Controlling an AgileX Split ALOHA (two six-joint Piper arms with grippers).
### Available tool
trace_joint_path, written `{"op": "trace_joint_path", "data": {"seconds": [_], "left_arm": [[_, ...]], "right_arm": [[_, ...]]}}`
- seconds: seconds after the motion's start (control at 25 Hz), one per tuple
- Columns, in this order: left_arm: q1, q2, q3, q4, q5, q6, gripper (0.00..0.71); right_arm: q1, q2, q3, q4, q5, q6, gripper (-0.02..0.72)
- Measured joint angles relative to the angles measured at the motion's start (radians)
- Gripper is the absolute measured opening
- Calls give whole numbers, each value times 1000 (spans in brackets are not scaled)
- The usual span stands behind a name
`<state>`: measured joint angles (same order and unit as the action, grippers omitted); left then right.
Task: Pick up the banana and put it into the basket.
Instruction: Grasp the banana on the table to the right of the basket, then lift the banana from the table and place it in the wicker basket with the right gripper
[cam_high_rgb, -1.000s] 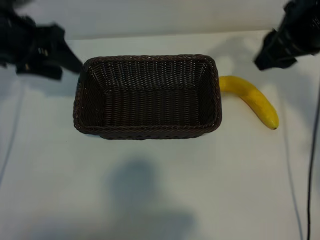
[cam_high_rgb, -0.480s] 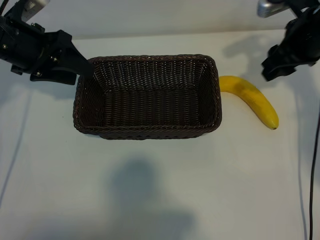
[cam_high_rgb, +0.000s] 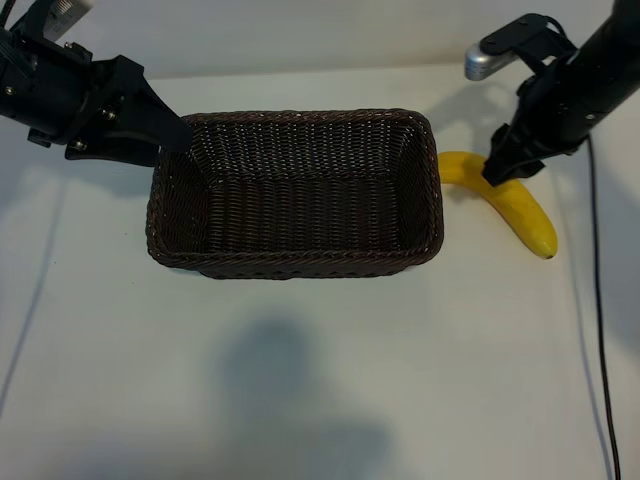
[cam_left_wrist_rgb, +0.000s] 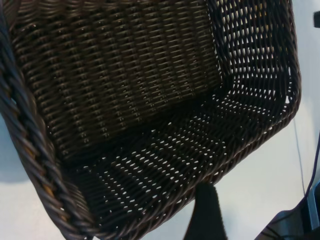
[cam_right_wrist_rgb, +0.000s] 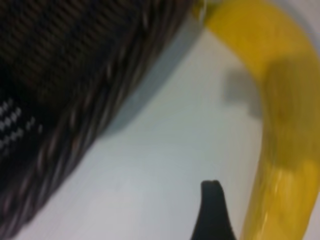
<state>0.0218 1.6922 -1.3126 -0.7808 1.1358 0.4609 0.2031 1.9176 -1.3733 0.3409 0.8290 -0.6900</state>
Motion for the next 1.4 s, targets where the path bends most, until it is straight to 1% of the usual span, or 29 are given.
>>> {"op": "trace_joint_path", "data": {"seconds": [0.12,0.24,0.48,0.6,0.72,1.08,1.12,1.2,1.32,1.4], "left_arm": [[0,0,-28,-12,7,0,573],[0,-1,-59,-34,19,0,573],[0,-1,-81,-42,32,0,573],[0,-1,-81,-42,34,0,573],[0,-1,-81,-42,34,0,573],[0,-1,-81,-43,38,0,573],[0,-1,-81,-43,38,0,573],[0,-1,-81,-43,38,0,573],[0,-1,-81,-43,35,0,573],[0,-1,-81,-43,34,0,573]], "right_arm": [[13,17,0,2,-48,-2,524],[15,51,0,-9,-63,6,524],[16,100,0,-93,-76,58,524],[16,101,0,-150,-91,88,524],[16,101,0,-182,-96,116,524],[16,157,0,-184,-96,144,521],[16,162,0,-184,-94,149,504],[16,157,0,-183,-92,164,426],[16,116,0,-180,-87,170,424],[16,73,0,-173,-67,171,421]]}}
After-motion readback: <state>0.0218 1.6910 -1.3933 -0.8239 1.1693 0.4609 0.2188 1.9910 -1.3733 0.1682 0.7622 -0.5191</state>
